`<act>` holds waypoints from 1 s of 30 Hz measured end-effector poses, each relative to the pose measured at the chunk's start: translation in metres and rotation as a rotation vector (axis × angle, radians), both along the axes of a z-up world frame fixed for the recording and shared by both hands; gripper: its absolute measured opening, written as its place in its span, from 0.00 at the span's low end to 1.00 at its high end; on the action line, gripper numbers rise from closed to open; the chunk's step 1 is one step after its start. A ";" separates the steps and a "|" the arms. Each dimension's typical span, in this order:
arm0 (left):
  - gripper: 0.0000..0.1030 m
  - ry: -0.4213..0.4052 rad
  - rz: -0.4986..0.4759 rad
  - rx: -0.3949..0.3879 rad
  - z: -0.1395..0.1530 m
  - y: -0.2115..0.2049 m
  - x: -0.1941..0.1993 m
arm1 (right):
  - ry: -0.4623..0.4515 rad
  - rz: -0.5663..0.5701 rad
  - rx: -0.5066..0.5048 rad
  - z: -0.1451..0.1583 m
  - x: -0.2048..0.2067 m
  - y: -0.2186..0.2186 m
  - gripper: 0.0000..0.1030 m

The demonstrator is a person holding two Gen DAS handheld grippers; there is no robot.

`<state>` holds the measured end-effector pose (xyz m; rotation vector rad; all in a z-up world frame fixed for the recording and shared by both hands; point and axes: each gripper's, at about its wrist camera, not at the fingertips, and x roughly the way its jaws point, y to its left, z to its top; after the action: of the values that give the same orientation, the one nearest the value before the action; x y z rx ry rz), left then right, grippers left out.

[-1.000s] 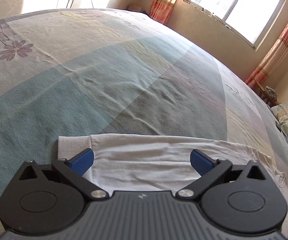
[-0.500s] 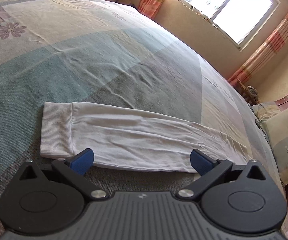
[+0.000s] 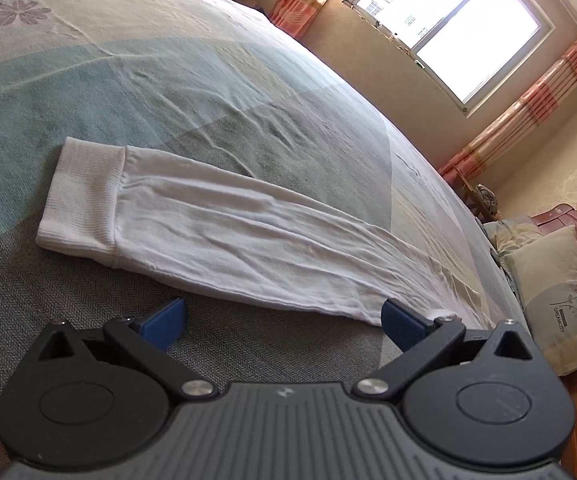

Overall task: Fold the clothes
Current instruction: 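Roll the left gripper and close it on the ribbed sleeve cuff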

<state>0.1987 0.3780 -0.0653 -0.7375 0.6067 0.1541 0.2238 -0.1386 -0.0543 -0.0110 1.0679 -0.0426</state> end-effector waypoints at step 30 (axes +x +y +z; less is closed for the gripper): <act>0.99 -0.156 0.234 -0.050 -0.019 0.017 0.022 | 0.014 -0.006 0.001 -0.001 0.002 -0.002 1.00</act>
<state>0.2205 0.3951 -0.0841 -0.8593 0.3754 0.2954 0.2260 -0.1403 -0.0552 -0.0074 1.0823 -0.0472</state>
